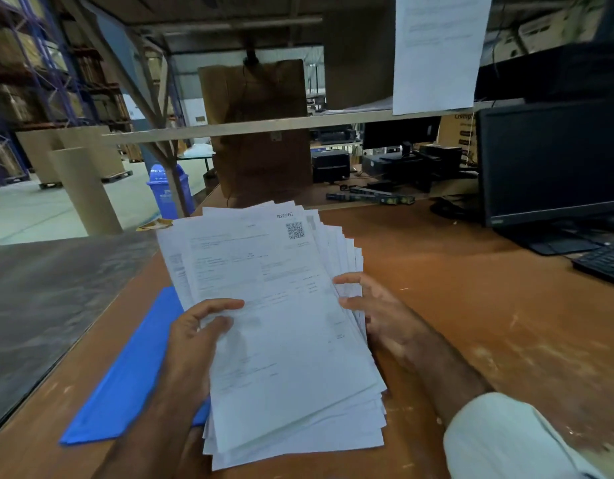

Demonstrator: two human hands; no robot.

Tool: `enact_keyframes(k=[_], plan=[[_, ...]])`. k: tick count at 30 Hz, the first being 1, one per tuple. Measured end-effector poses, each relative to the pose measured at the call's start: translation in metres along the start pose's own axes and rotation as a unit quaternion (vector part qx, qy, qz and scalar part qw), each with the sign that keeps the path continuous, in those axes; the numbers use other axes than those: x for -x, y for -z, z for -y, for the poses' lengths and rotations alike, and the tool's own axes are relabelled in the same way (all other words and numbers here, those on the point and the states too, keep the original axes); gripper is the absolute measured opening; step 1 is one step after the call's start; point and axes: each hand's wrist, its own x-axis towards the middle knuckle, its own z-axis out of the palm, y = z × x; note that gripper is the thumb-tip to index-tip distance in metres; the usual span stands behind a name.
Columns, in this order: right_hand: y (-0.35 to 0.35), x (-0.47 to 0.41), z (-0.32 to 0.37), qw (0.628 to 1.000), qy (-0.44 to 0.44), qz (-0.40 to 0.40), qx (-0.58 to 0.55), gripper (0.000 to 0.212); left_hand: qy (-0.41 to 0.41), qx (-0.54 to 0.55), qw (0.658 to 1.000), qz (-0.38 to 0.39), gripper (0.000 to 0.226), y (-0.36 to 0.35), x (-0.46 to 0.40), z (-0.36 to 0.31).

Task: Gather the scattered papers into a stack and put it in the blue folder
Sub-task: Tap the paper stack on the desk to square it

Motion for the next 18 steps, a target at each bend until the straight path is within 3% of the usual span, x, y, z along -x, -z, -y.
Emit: enact_keyframes(k=[5,9,13,18], plan=[[0.009,0.008,0.012,0.998,0.011,-0.020,-0.062,0.038,-0.027,0.019,0.999,0.036,0.037,-0.026,0.003,-0.012],[0.035,0.020,0.047,0.995,0.062,-0.044,0.069,0.031,-0.038,0.005,0.994,0.106,0.049,-0.060,-0.006,-0.033],[0.056,0.027,0.085,0.985,0.111,-0.066,0.117,0.027,-0.086,-0.016,0.986,0.145,0.054,-0.097,-0.020,-0.057],[0.075,0.031,0.129,0.957,0.182,-0.103,0.200,0.034,-0.149,-0.044,0.975,0.161,0.046,-0.131,-0.043,-0.097]])
